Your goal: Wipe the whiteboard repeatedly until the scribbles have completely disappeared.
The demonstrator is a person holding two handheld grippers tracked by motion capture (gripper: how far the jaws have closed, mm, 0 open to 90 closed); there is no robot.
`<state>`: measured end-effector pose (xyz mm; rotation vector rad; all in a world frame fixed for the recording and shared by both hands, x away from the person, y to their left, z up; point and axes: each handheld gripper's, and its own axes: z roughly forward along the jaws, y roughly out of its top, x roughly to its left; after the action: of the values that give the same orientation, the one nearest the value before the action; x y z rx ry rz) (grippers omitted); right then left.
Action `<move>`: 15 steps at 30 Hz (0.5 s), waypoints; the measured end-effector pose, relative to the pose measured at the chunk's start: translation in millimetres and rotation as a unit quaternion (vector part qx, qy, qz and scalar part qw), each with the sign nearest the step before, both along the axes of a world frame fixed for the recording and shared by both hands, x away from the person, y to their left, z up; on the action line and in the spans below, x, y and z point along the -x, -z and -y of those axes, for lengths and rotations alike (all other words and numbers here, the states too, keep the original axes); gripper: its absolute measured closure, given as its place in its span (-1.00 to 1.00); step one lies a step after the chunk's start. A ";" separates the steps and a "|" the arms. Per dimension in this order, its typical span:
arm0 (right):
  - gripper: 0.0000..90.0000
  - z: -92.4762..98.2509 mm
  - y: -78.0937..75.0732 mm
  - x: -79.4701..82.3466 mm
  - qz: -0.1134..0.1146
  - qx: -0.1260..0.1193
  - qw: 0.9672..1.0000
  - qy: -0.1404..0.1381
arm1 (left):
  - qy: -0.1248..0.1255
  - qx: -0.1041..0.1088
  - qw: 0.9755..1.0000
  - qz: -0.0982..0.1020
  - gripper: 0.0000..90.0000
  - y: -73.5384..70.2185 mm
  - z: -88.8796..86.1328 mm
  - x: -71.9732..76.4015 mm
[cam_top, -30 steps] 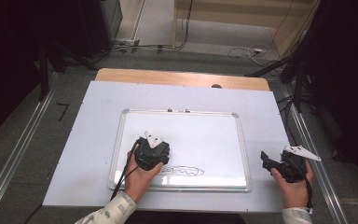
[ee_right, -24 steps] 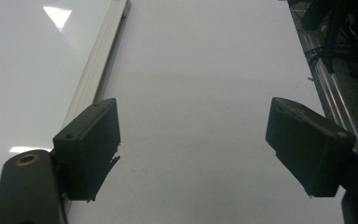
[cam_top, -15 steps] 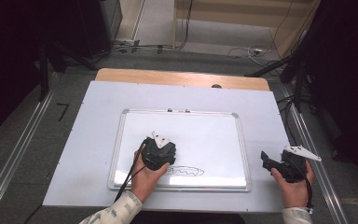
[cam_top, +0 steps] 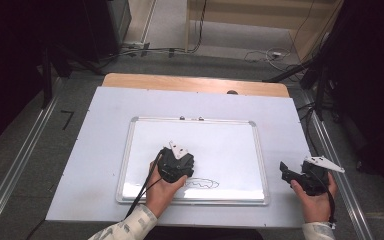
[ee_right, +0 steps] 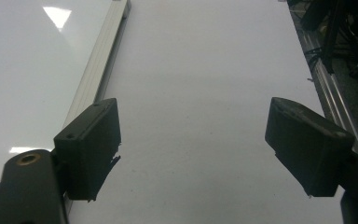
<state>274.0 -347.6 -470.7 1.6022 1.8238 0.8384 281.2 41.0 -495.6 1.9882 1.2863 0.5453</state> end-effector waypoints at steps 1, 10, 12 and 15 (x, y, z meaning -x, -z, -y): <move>-0.63 -0.1 0.0 0.0 0.000 0.000 1.000 0.000 | 0.001 -0.001 1.000 0.001 -0.09 0.0 1.0 -0.2; -0.62 -0.2 -0.2 0.0 0.001 0.001 1.000 0.000 | 0.002 0.001 1.000 0.000 -0.09 0.1 6.7 -1.4; -0.62 -0.2 -0.2 0.0 0.001 0.001 1.000 0.000 | 0.003 0.003 1.000 0.001 -0.10 0.3 8.3 -1.8; -0.62 -0.3 -0.4 0.1 0.000 0.000 1.000 0.001 | 0.006 0.000 1.000 0.000 -0.10 0.2 9.8 -2.5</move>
<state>273.9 -347.3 -470.3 1.6022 1.8222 0.8373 283.7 31.2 -495.8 1.9945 1.2740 0.5388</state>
